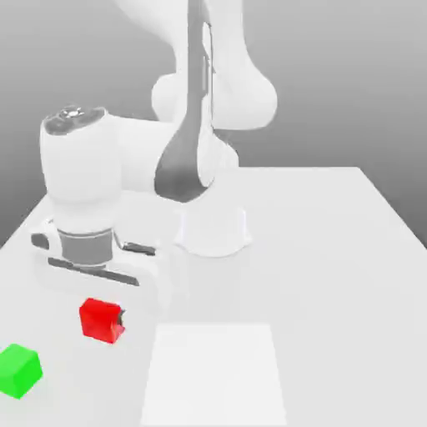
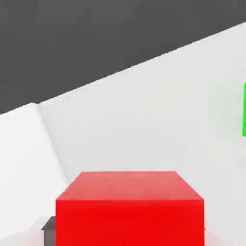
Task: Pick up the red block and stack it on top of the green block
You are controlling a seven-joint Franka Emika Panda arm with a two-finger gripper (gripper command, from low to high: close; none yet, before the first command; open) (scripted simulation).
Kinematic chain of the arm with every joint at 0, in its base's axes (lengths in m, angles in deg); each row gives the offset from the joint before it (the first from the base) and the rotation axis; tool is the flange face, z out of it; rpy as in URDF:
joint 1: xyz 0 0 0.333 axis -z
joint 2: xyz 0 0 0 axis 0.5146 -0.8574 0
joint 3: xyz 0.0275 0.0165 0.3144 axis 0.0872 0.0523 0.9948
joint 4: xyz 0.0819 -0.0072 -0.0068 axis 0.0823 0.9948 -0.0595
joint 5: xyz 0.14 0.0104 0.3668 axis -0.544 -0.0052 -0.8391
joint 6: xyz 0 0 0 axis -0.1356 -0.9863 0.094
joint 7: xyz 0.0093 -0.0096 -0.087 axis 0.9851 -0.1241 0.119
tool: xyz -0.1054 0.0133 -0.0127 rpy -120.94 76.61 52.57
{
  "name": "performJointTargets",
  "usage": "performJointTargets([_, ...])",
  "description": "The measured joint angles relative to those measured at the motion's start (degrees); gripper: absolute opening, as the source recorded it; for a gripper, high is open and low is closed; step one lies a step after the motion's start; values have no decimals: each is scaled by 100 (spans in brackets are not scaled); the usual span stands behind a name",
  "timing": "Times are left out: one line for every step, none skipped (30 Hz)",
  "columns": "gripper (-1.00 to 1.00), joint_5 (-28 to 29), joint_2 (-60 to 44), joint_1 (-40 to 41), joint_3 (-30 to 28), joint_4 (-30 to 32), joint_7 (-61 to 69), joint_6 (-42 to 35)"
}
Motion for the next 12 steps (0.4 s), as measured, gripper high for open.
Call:
performJointTargets([-100,-42,-107,100,-109,-208,-120,-102])
performJointTargets([-100,-88,-215,200,-225,-414,-236,-203])
performJointTargets([-100,-137,-321,302,-352,-624,-354,-308])
performJointTargets([-100,-214,-473,377,-395,-744,-380,-281])
performJointTargets([-100,-309,-652,440,-381,-812,-353,-175])
performJointTargets([-100,-416,-846,493,-343,-852,-297,-28])
performJointTargets([-100,-517,-1046,558,-275,-879,-238,137])
performJointTargets([100,-616,-1236,619,-205,-897,-172,304])
performJointTargets([100,-616,-1236,619,-205,-897,-172,304])
performJointTargets([100,-616,-1236,619,-205,-897,-172,304])
performJointTargets([100,-616,-1236,619,-205,-897,-172,304])
performJointTargets([100,-616,-1236,619,-205,-897,-172,304])
